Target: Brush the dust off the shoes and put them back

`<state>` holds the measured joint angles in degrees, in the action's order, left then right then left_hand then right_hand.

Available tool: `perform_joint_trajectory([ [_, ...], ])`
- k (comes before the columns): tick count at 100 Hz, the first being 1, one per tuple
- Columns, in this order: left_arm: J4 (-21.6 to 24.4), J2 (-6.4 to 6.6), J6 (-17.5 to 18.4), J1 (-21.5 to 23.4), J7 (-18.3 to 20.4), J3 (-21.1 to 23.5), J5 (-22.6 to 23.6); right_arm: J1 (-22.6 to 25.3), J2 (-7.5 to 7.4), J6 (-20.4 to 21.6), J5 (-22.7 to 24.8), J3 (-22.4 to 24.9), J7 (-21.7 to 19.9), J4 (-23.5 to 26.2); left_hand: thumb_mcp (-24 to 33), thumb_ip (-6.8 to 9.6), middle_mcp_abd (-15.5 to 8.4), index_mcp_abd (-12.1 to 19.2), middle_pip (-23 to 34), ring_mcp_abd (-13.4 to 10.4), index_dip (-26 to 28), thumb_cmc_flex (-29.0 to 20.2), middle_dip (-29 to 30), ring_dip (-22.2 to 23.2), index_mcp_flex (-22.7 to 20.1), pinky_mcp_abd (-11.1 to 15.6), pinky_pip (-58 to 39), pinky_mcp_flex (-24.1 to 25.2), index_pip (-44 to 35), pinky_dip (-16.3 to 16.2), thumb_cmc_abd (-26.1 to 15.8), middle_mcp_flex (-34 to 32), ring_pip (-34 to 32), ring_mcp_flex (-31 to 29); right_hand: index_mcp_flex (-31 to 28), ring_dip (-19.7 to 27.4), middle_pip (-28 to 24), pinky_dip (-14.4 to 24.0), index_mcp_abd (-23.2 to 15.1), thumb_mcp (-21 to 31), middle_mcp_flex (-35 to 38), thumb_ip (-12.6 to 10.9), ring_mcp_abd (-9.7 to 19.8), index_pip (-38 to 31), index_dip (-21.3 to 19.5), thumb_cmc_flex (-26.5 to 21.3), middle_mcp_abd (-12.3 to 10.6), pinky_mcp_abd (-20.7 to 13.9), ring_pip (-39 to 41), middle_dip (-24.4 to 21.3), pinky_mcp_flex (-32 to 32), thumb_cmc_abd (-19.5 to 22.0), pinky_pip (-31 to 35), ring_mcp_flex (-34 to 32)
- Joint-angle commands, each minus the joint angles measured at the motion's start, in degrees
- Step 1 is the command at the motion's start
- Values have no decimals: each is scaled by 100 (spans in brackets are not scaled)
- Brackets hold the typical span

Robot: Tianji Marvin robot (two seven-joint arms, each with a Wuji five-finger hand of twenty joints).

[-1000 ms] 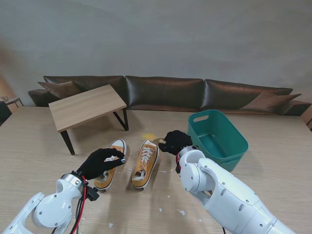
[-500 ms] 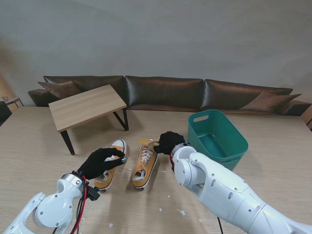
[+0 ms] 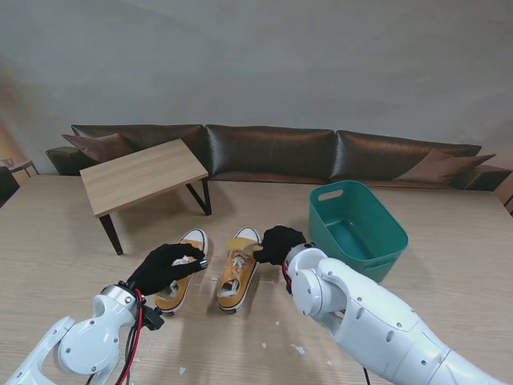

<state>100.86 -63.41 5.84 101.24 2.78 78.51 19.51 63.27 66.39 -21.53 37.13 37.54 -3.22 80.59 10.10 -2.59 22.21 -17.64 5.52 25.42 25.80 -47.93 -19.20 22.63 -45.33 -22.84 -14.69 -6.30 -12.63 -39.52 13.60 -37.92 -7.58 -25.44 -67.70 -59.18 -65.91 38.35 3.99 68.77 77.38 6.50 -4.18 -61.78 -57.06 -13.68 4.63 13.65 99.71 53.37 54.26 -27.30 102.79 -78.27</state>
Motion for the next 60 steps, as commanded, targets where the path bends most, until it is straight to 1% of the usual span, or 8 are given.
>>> perform_joint_trajectory([
  [1, 42, -24, -12, 29, 109, 13, 14, 173, -105, 89, 58, 52, -138, 169, -126, 129, 37, -6, -2, 82, 30, -83, -28, 79, -147, 64, 189, 70, 2, -68, -309, -81, -32, 143, -687, 52, -380, 41, 859, 327, 557, -217, 783, -85, 119, -346, 330, 85, 388, -27, 1251, 510, 486, 295],
  [15, 56, -25, 6, 46, 98, 40, 25, 408, -237, 339, 334, 261, -302, 420, -126, 129, 39, -10, -3, 84, 32, -83, -28, 79, -156, 63, 190, 68, -1, -68, -307, -81, -34, 141, -675, 59, -374, 39, 858, 308, 557, -215, 794, -79, 120, -339, 330, 84, 385, -25, 1251, 523, 487, 294],
  [34, 88, -28, 34, 82, 74, 89, 45, 693, -367, 646, 660, 582, -489, 785, -122, 129, 33, -12, -3, 82, 30, -85, -27, 78, -145, 66, 190, 69, 5, -69, -318, -80, -33, 140, -667, 68, -364, 32, 858, 300, 558, -216, 808, -72, 120, -340, 328, 83, 383, -23, 1250, 537, 478, 294],
  [49, 112, -29, 44, 108, 62, 118, 62, 823, -385, 626, 738, 796, -525, 1051, -122, 130, 48, -23, -3, 84, 30, -88, -27, 78, -145, 52, 188, 66, 6, -71, -315, -83, -33, 136, -667, 70, -361, 30, 858, 308, 558, -215, 794, -71, 118, -346, 328, 83, 387, -20, 1250, 535, 478, 295],
  [60, 122, -31, 50, 118, 50, 132, 74, 767, -362, 497, 777, 827, -489, 1136, -122, 129, 43, -24, -3, 88, 30, -90, -27, 76, -139, 49, 189, 68, 8, -71, -321, -84, -30, 142, -654, 71, -351, 29, 867, 303, 558, -212, 795, -62, 120, -350, 332, 83, 388, -22, 1250, 536, 479, 295],
])
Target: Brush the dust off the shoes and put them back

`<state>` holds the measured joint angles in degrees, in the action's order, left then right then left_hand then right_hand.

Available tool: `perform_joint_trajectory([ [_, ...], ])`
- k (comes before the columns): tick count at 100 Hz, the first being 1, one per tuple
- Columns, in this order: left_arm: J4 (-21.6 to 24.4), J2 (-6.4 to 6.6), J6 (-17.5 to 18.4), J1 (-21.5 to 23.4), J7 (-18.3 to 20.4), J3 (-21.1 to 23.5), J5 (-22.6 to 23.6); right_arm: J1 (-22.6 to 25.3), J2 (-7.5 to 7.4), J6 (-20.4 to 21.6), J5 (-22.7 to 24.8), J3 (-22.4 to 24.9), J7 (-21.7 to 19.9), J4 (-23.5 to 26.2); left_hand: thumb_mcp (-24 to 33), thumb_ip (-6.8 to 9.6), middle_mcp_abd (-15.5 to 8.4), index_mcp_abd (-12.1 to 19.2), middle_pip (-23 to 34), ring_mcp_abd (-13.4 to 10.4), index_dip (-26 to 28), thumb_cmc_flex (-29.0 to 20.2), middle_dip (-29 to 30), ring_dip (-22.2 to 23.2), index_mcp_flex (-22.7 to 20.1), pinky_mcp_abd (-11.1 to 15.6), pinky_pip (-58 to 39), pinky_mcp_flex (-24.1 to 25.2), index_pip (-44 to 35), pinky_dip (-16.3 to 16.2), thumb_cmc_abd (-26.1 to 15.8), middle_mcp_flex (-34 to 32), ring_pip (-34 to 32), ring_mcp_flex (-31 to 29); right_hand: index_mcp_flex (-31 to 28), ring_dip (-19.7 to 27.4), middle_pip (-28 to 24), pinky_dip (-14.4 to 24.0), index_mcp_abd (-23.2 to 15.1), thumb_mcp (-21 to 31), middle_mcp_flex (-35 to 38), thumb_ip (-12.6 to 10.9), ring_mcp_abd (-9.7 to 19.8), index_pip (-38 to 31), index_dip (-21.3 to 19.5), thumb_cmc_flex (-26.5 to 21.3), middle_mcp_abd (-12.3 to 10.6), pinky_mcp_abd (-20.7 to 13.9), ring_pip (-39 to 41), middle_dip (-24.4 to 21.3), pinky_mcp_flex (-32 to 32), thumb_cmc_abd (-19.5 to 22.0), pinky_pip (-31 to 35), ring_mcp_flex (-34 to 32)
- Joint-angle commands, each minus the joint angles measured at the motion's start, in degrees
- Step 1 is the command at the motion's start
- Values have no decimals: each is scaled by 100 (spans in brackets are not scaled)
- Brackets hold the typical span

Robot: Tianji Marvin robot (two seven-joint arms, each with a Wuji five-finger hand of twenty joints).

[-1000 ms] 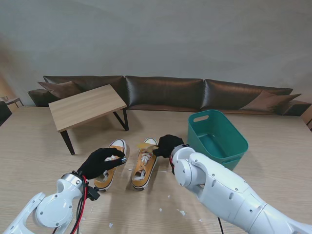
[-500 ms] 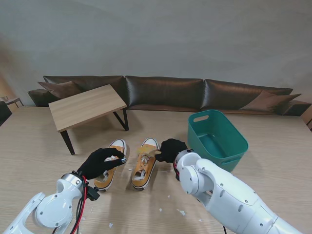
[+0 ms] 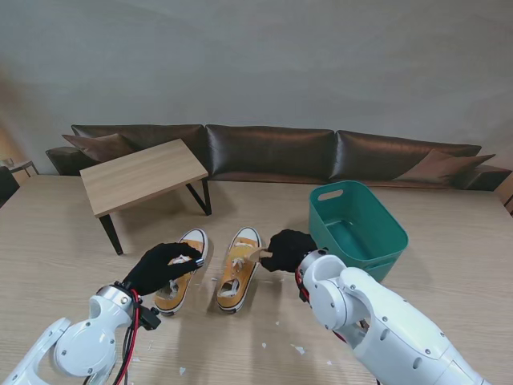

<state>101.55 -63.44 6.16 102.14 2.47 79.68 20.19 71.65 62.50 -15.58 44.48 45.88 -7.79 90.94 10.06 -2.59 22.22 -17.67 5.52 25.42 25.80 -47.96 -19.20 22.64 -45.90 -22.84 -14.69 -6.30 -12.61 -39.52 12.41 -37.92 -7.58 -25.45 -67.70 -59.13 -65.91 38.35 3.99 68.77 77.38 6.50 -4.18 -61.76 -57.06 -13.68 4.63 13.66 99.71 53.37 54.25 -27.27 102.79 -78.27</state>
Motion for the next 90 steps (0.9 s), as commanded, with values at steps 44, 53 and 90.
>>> perform_joint_trajectory([
  [44, 90, -30, 10, 67, 61, 55, 28, -1241, 452, -851, -522, -824, 643, -1126, -121, 131, 44, -14, 0, 84, 32, -92, -28, 77, -97, 45, 185, 58, 0, -74, -209, -93, -33, 135, -654, 66, -338, 17, 867, 323, 558, -202, 781, -61, 119, -331, 338, 122, 389, -21, 1246, 520, 465, 296],
  [53, 77, -29, -14, 56, 75, 47, 12, -1375, 509, -873, -634, -976, 669, -1349, -121, 131, 43, -12, 0, 82, 31, -98, -28, 77, -90, 54, 187, 65, 4, -74, -211, -93, -32, 138, -654, 68, -337, 16, 867, 321, 558, -200, 784, -61, 119, -322, 338, 127, 389, -20, 1246, 522, 465, 296],
  [90, 70, -24, -59, 32, 107, 12, 4, -1526, 681, -889, -1010, -1333, 760, -1828, -123, 133, 50, -23, 2, 88, 29, -98, -29, 80, -87, 46, 183, 61, 5, -80, -222, -101, -34, 132, -646, 72, -325, 14, 840, 312, 558, -201, 797, -55, 123, -314, 324, 121, 385, -22, 1246, 537, 468, 295],
])
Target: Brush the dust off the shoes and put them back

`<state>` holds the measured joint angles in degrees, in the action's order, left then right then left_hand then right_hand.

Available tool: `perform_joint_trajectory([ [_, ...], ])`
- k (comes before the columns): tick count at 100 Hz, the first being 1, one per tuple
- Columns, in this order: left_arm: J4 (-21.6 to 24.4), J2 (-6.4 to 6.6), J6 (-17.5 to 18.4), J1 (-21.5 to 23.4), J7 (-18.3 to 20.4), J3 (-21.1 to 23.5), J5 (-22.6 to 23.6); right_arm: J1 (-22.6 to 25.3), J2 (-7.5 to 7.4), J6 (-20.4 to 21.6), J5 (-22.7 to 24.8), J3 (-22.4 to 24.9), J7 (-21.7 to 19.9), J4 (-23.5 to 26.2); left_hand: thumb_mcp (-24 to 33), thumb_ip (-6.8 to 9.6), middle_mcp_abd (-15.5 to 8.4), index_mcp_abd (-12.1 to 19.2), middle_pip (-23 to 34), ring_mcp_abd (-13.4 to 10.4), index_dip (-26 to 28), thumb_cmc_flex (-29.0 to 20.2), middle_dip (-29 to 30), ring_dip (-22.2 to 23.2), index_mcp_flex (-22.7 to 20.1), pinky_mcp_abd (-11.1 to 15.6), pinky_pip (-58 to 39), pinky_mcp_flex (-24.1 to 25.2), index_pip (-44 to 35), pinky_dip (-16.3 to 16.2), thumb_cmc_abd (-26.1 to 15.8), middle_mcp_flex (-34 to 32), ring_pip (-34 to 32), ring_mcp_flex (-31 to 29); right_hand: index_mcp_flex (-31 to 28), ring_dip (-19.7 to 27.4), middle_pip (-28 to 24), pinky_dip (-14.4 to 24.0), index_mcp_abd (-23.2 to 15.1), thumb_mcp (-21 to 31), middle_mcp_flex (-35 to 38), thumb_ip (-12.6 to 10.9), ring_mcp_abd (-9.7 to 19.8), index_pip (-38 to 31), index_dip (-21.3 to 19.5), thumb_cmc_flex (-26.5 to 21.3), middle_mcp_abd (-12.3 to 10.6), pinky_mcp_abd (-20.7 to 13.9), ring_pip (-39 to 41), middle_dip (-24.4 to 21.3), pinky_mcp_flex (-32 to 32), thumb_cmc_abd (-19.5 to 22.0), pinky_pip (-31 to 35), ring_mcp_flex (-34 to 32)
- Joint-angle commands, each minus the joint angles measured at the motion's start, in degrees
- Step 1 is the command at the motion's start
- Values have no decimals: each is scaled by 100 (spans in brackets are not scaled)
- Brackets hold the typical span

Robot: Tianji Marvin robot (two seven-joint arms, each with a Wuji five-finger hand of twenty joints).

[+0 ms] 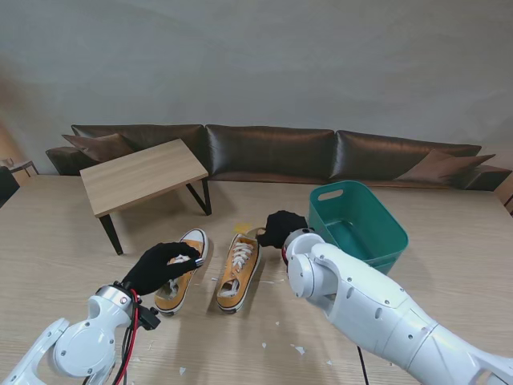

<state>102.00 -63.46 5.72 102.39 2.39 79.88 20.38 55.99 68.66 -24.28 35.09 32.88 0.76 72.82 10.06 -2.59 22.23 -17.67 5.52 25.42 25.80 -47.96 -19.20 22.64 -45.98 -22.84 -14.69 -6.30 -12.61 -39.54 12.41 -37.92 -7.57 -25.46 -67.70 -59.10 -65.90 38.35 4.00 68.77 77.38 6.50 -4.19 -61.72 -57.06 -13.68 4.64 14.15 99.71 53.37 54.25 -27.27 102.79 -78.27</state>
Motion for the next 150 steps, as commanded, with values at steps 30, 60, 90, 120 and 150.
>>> perform_joint_trajectory([
  [30, 45, -24, -17, 20, 109, -1, -11, 302, -89, 38, -5, 70, -341, 360, -117, 134, 53, -26, 0, 86, 30, -106, -29, 80, -88, 37, 183, 60, 2, -81, -235, -99, -33, 135, -639, 74, -320, 12, 834, 285, 557, -206, 803, -56, 124, -323, 319, 69, 383, -22, 1247, 554, 467, 294],
  [60, 77, -26, 41, 65, 85, 55, 8, 679, -297, 372, 239, 324, -573, 782, -120, 134, 49, -34, 2, 88, 30, -113, -30, 80, -87, 39, 183, 57, 3, -81, -248, -106, -32, 136, -626, 87, -290, 2, 828, 250, 554, -213, 821, -49, 126, -323, 298, 57, 376, -28, 1245, 579, 451, 293],
  [90, 121, -29, 37, 109, 72, 95, 16, 1034, -486, 678, 564, 691, -805, 1152, -126, 136, 53, -29, 2, 93, 30, -121, -29, 79, -90, 39, 181, 54, 2, -83, -267, -112, -29, 135, -616, 97, -284, -8, 817, 233, 557, -219, 823, -45, 126, -324, 298, 45, 375, -22, 1245, 593, 446, 293],
  [120, 148, -26, 35, 124, 89, 115, 8, 1370, -522, 873, 650, 1038, -748, 1548, -138, 137, 53, -31, 0, 93, 32, -127, -28, 79, -99, 31, 176, 44, -1, -87, -280, -107, -27, 135, -612, 100, -256, -17, 859, 275, 554, -212, 748, -33, 133, -363, 361, 115, 389, -20, 1239, 555, 438, 298],
  [150, 262, -34, 140, 241, 21, 238, 67, 1256, -327, 833, 370, 806, -265, 1577, -146, 139, 63, -38, -4, 104, 32, -137, -26, 78, -102, 26, 176, 42, -3, -88, -275, -101, -25, 137, -620, 100, -259, -17, 872, 288, 555, -203, 735, -38, 143, -358, 355, 142, 389, -6, 1238, 552, 435, 298],
])
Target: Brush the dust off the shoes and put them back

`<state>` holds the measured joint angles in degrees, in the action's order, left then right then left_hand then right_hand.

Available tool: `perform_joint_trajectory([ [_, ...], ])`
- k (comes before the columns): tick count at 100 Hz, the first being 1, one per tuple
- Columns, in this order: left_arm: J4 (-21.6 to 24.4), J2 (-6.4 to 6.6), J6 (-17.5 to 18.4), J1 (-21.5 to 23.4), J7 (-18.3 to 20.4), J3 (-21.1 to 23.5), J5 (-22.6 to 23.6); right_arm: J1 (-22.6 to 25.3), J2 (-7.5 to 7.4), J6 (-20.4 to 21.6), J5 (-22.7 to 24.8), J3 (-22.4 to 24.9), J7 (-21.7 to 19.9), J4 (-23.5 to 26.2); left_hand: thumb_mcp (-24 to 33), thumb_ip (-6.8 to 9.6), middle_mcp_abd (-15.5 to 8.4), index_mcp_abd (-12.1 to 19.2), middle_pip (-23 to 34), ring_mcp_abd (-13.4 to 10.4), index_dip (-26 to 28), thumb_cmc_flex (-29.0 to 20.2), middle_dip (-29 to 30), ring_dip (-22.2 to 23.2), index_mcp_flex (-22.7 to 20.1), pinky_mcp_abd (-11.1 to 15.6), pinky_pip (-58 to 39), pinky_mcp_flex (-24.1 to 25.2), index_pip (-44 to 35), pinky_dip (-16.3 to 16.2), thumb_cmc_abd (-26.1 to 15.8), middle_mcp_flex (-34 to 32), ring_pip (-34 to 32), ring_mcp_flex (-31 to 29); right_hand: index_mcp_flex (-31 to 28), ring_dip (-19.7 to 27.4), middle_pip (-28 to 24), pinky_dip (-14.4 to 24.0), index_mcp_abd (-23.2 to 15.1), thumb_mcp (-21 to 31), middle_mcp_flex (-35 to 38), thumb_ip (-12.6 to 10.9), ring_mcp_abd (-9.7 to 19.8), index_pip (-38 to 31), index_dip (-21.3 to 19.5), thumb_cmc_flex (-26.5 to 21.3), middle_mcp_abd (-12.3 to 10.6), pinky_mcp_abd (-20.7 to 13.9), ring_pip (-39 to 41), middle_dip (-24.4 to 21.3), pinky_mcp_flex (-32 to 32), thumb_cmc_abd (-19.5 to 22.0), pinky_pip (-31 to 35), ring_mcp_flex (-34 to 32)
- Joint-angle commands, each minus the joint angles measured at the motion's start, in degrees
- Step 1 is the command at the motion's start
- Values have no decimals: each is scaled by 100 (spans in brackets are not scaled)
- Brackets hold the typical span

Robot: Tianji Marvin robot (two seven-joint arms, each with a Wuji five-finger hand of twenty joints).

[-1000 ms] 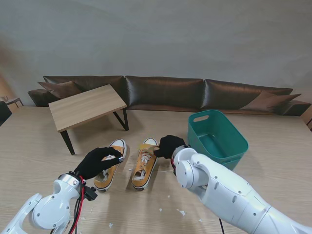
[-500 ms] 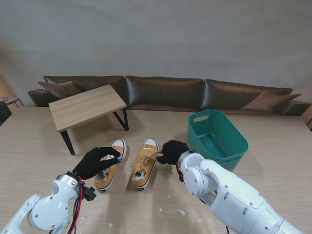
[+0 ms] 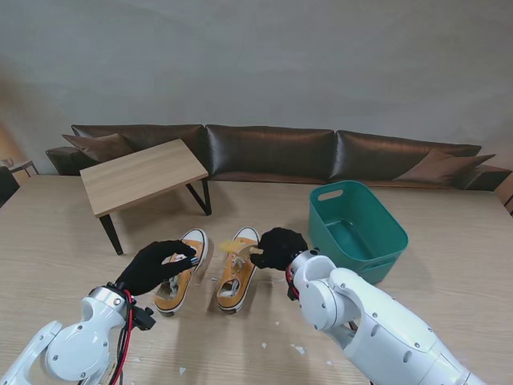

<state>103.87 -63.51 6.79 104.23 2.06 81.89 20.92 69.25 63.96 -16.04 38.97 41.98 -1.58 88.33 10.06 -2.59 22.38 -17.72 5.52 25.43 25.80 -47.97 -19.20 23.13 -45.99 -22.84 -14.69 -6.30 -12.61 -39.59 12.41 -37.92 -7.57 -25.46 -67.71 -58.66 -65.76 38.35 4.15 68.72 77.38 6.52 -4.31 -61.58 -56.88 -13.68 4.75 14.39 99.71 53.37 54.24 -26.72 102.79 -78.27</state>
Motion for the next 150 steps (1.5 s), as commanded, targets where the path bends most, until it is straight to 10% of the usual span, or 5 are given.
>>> perform_joint_trajectory([
  [1, 79, -29, 36, 61, 51, 42, 15, -81, 154, 7, -28, -121, -7, 14, -147, 139, 41, -30, -3, 99, 32, -132, -26, 29, -96, 26, 176, 42, -1, -83, -279, -104, -25, 137, -620, 56, -272, -16, 857, 291, 555, -204, 748, -53, 125, -356, 344, 117, 388, -6, 1239, 495, 435, 298],
  [150, 178, -47, 175, 169, -41, 146, 2, -1757, 1608, -152, -1213, -1764, 1330, -2608, -170, 142, 46, -21, 5, 92, 30, -144, -25, 26, -94, 10, 174, 27, 1, -79, -281, -129, -31, 121, -641, 80, -271, -2, 838, 375, 557, -182, 706, -56, 163, -309, 369, 159, 389, -12, 1236, 452, 427, 300],
])
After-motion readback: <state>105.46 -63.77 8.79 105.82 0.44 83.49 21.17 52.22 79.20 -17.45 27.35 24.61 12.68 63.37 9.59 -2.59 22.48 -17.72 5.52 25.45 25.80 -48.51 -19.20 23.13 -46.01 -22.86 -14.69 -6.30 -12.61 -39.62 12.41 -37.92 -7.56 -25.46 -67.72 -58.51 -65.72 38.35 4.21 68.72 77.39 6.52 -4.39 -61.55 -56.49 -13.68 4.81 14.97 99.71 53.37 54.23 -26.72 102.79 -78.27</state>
